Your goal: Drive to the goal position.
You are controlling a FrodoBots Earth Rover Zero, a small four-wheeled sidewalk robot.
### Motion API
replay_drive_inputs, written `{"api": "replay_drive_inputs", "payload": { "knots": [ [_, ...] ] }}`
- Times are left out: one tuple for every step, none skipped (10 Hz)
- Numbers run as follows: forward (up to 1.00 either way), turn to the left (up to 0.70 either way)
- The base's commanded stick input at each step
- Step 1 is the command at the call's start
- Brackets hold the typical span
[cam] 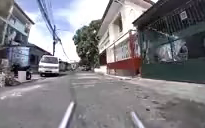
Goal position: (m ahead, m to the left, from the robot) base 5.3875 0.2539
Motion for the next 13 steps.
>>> {"api": "replay_drive_inputs", "payload": {
  "knots": [
    [0.85,0.00],
    [0.85,0.00],
    [0.85,0.00],
    [0.85,0.00],
    [0.85,0.00],
    [0.85,0.00],
    [0.85,0.00],
    [0.85,0.00],
    [0.85,0.00],
    [0.85,0.00],
    [0.85,0.00],
    [0.85,0.00],
    [0.85,0.00]
  ]
}}
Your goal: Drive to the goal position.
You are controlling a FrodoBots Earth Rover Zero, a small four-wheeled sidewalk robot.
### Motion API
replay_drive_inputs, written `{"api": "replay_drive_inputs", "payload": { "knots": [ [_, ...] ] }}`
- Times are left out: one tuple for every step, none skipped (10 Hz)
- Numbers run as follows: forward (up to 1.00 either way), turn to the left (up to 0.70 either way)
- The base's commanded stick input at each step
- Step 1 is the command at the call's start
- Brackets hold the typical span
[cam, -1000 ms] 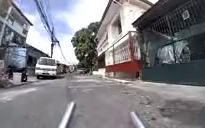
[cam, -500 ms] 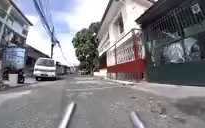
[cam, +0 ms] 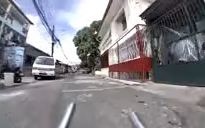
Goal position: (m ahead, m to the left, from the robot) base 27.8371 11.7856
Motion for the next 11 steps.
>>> {"api": "replay_drive_inputs", "payload": {
  "knots": [
    [0.85,0.00],
    [0.85,0.00],
    [0.85,0.00],
    [0.85,0.00],
    [0.85,0.00],
    [0.85,0.00],
    [0.85,0.00],
    [0.85,0.00],
    [0.85,0.00],
    [0.85,0.00],
    [0.85,0.00]
  ]
}}
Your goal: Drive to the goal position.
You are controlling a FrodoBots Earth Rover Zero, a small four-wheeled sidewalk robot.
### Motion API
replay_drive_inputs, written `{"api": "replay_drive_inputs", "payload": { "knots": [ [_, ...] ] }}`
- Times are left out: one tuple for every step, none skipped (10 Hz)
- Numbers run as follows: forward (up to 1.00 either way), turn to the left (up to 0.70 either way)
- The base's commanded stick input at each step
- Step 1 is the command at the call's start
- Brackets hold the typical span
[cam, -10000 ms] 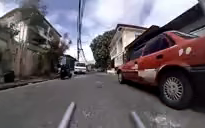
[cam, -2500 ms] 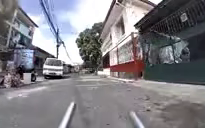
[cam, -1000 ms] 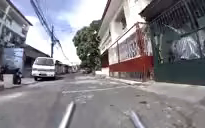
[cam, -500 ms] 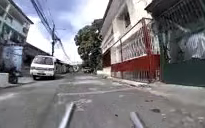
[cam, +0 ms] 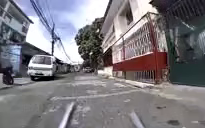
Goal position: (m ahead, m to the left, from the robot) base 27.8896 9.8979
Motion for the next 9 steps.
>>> {"api": "replay_drive_inputs", "payload": {
  "knots": [
    [0.85,0.00],
    [0.85,0.00],
    [0.85,0.00],
    [0.85,0.00],
    [0.85,0.00],
    [0.85,0.00],
    [0.85,0.00],
    [0.85,0.14],
    [0.85,0.34]
  ]
}}
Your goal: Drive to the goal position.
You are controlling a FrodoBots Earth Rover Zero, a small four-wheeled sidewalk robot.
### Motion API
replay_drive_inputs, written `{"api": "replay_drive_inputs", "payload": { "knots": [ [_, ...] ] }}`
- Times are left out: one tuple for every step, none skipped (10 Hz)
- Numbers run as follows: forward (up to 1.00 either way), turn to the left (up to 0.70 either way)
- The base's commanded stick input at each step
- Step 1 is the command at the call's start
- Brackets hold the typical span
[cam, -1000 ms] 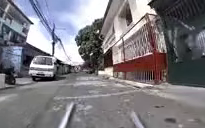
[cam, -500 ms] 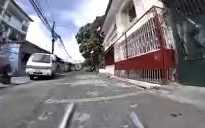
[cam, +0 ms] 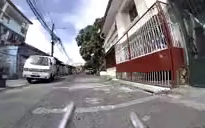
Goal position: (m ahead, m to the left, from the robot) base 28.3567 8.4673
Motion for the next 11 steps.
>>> {"api": "replay_drive_inputs", "payload": {
  "knots": [
    [0.85,0.28],
    [0.85,0.00],
    [0.85,0.00],
    [0.85,0.00],
    [0.85,0.00],
    [0.85,0.00],
    [0.85,0.00],
    [0.85,0.00],
    [0.85,0.00],
    [0.85,0.00],
    [0.85,0.00]
  ]
}}
